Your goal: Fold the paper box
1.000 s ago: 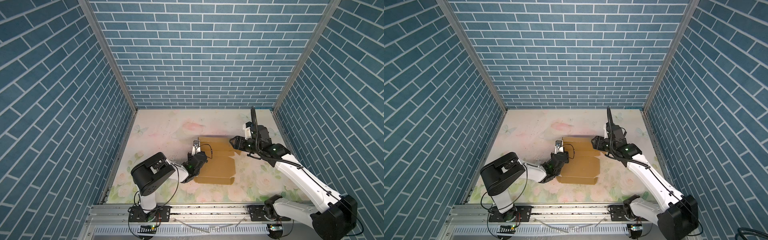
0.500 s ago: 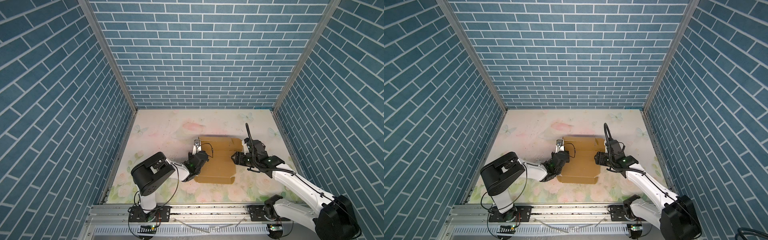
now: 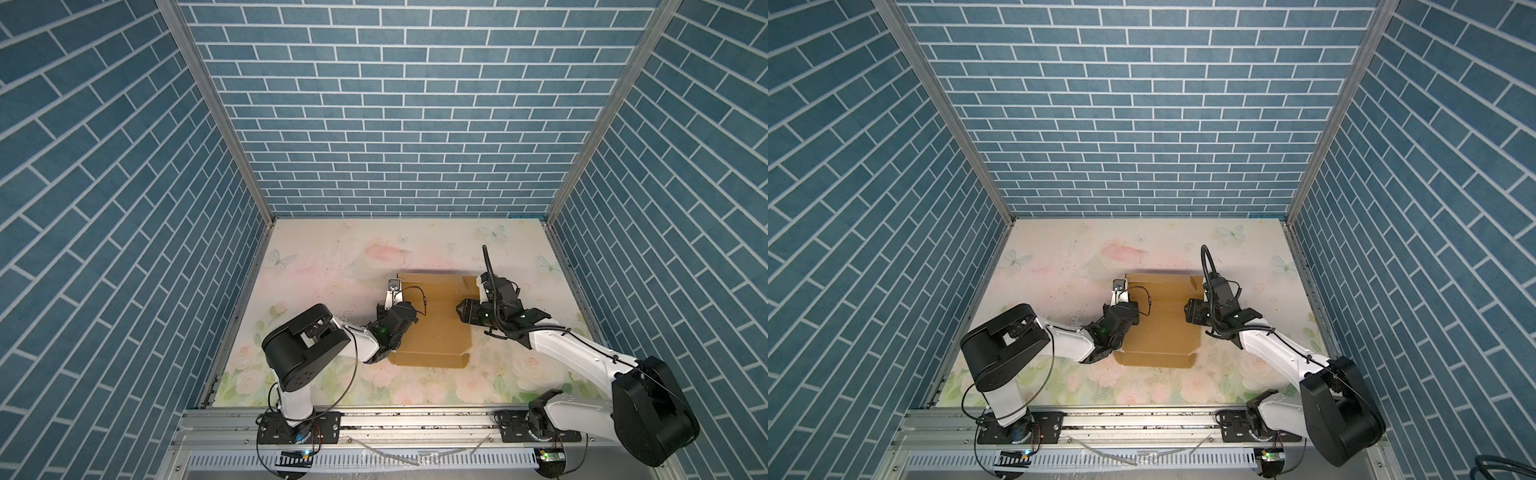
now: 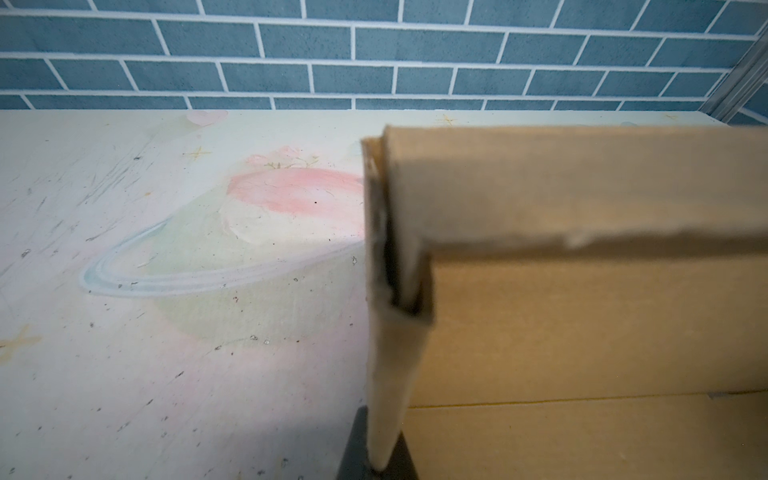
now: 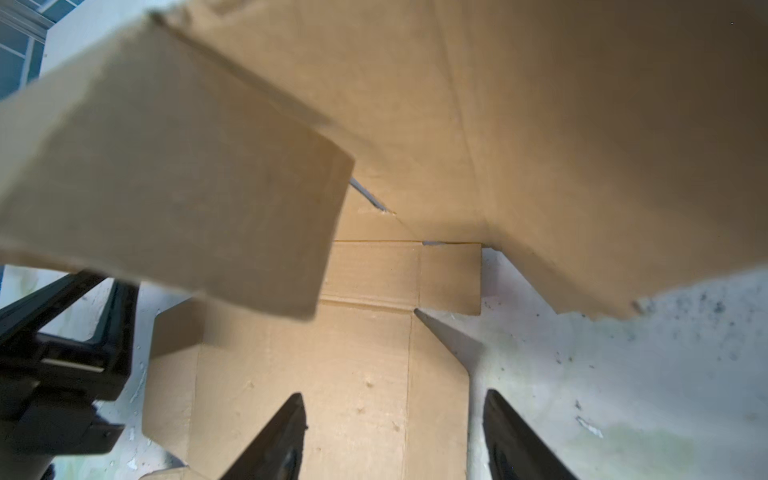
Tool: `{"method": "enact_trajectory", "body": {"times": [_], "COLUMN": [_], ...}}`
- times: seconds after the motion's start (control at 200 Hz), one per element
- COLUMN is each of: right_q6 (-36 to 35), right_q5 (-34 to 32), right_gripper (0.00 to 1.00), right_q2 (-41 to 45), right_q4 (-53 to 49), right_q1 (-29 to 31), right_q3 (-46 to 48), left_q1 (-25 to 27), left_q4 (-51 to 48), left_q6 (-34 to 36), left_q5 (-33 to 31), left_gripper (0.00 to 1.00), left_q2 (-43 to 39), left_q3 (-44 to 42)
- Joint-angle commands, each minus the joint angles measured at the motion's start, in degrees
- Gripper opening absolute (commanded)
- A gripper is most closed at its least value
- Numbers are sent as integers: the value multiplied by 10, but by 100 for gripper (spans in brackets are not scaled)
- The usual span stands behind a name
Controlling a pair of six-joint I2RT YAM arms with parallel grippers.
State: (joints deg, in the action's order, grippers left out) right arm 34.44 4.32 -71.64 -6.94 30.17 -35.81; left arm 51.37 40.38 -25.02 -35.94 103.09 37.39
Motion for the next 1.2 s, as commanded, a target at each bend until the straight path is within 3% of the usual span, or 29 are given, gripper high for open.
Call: {"method": "enact_trajectory", "body": {"times": [0.0, 0.31, 1.195], "right_q6": [-13, -25, -26], "right_q5": [-17, -49, -37], "right_gripper": [68, 68, 69], "right_q2": [-16, -56, -158], "right_q4": [36, 83, 202], "right_q1": [3, 3, 3], "right_q3": [10, 25, 35], "left_q1": [-2, -2, -2], "left_q4": [-60, -53, -60], "left_q6": [-3, -2, -2], "left_q5": [26, 28, 32], "left_gripper": [4, 3, 3], "left_q2": [22, 22, 19], "left_q3": [-9, -14, -11]}}
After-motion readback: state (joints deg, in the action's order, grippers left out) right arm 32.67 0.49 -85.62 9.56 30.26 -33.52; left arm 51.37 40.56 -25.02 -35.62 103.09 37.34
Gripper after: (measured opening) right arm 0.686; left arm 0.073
